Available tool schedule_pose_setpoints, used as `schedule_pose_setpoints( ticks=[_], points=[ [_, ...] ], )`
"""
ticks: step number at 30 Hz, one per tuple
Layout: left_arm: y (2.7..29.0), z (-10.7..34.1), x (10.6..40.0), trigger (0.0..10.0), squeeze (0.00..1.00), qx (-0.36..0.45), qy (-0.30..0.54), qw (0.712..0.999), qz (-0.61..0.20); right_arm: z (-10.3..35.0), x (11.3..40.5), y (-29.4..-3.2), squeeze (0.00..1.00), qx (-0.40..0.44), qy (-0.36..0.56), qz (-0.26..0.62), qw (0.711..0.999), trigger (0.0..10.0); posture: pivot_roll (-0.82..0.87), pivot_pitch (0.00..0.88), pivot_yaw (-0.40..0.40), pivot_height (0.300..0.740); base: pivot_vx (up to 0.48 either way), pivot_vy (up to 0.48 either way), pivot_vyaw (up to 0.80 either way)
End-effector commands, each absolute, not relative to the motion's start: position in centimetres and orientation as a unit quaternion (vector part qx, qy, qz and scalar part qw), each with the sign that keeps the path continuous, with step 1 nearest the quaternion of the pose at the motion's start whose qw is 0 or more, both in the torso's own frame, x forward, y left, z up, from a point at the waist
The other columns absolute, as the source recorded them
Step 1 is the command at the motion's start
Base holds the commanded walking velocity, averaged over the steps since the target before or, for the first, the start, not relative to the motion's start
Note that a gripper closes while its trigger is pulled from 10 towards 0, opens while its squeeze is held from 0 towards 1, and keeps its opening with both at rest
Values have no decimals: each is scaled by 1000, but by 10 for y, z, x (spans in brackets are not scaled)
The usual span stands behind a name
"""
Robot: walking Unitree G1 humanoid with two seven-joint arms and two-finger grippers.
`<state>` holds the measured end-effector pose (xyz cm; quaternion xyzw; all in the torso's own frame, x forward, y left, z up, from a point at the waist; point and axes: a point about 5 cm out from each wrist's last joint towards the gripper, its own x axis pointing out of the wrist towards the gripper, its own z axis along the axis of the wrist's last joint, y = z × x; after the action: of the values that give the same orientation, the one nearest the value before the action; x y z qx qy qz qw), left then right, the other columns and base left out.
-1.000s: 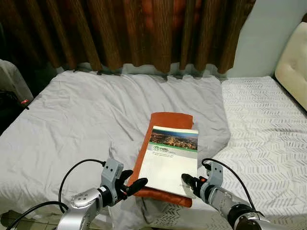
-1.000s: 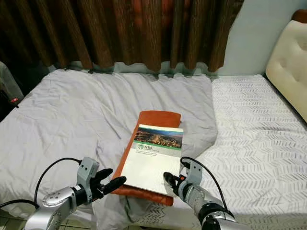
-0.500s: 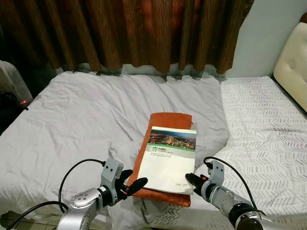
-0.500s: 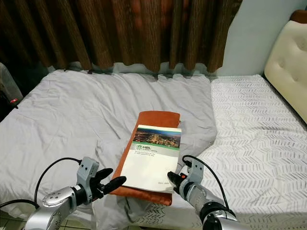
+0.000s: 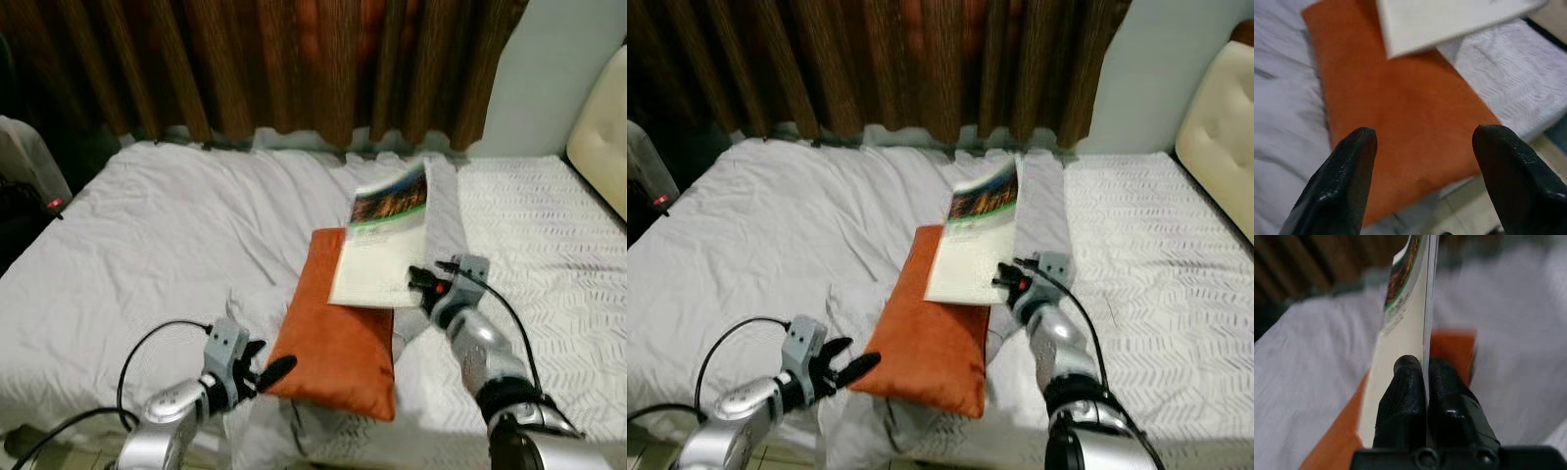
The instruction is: Clean up the room
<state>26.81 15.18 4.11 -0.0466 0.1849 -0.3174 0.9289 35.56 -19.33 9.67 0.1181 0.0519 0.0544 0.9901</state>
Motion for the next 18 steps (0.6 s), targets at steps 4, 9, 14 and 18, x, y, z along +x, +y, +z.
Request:
schedule_pose_setpoints(
  ticks=[4, 9, 14, 18],
  points=[
    [164, 51, 282, 10000, 0, -15, 134, 969, -209, 121, 343, -210, 0, -6, -47, 5, 999, 0, 75, 0, 8, 740, 0, 0, 0],
    [156, 65, 289, 10000, 0, -17, 76, 988, -131, 101, 307, -214, 0, -154, -70, -37, 985, 0, 68, 0, -1, 740, 0, 0, 0],
    [143, 70, 290, 10000, 0, -19, 56, 991, -119, 77, 287, -220, 0, -221, -39, -66, 972, 0, 55, 0, -1, 740, 0, 0, 0],
    [145, 68, 293, 10000, 0, -19, 51, 993, -105, 63, 285, -226, 0, -233, -2, -83, 969, 0, 41, 0, 7, 740, 0, -80, 0]
  ],
)
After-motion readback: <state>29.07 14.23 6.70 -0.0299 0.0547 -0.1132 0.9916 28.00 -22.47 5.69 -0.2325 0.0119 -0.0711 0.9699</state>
